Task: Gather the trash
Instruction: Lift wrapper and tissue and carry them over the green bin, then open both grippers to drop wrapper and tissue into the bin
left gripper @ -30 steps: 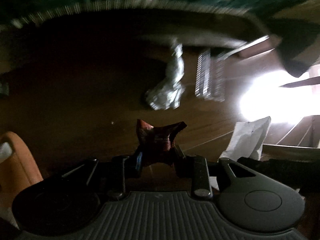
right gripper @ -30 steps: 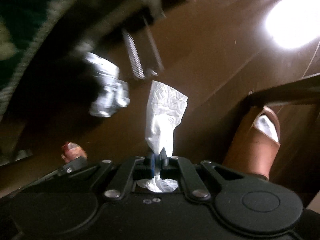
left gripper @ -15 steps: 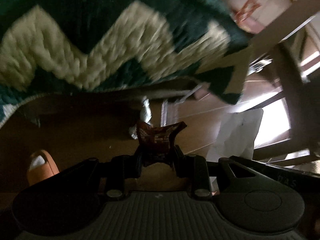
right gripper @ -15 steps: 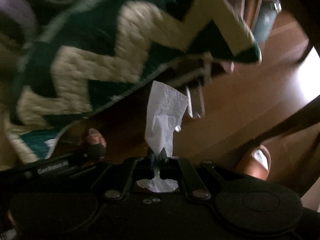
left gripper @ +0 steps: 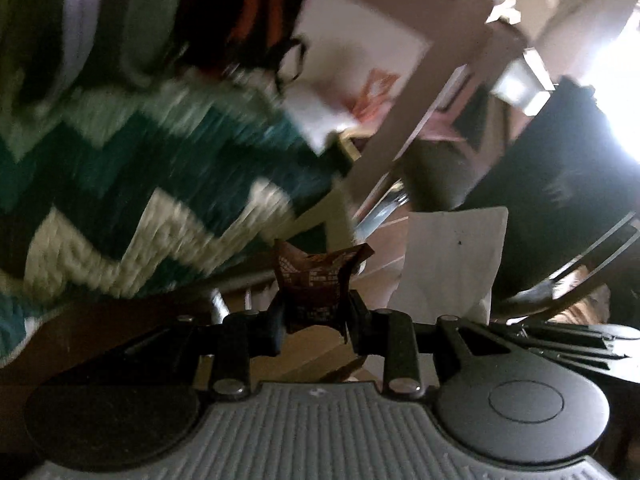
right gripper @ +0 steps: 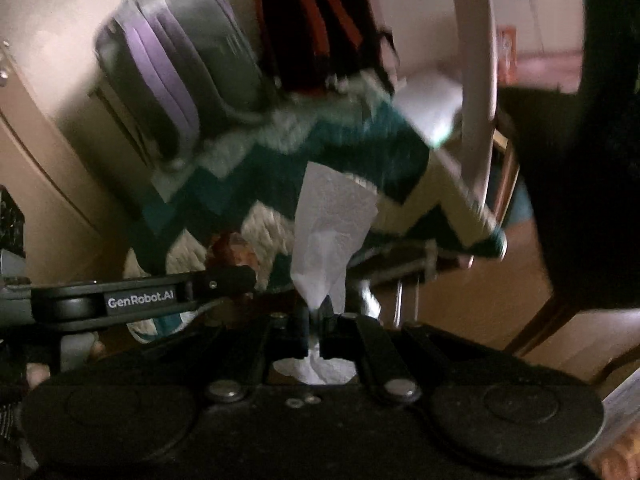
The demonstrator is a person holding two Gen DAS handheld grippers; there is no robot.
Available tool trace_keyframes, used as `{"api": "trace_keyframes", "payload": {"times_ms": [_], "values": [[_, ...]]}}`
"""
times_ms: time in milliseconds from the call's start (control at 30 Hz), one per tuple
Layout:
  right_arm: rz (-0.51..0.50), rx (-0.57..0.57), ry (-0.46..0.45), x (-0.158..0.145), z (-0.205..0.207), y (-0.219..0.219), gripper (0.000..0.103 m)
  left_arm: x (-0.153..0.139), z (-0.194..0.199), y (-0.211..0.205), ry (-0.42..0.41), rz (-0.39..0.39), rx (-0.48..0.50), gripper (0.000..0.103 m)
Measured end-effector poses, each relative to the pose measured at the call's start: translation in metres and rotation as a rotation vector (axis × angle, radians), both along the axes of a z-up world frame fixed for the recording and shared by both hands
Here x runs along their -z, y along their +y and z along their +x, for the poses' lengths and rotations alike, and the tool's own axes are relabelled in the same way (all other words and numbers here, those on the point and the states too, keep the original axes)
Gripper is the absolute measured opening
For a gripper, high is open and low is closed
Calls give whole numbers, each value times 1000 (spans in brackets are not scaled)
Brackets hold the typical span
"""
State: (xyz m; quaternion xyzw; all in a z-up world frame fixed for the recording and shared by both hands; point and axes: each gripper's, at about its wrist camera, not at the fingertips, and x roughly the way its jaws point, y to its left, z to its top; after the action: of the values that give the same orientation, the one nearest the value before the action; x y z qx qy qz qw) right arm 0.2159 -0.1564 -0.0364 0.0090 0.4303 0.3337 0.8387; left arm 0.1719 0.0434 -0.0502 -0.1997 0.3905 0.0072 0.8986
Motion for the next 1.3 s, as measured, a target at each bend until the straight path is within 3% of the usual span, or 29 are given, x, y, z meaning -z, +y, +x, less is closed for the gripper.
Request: {"api": "trace_keyframes", "payload": {"times_ms": [100,433,533,800,1033,1300], "values": [[-17,-11,-123,-30,-6,-16,3,-30,1,-20,-68,64,37,30],[7,37,-306,-111,6,-77,3,-122,28,-84,-225,144,164,30],[14,76,-355,-135,16,-102,3,-146,42,-108,-281,200,205,30],[23,203,-482,-189,48,-162,3,-210,92,-169,-371,198,305,30],[21,297,-452,-197,105,-202,3,-241,138,-232,-399,181,407,30],[-20,333,-323,-176,158,-236,3,-227,204,-283,-297,175,476,30]]}}
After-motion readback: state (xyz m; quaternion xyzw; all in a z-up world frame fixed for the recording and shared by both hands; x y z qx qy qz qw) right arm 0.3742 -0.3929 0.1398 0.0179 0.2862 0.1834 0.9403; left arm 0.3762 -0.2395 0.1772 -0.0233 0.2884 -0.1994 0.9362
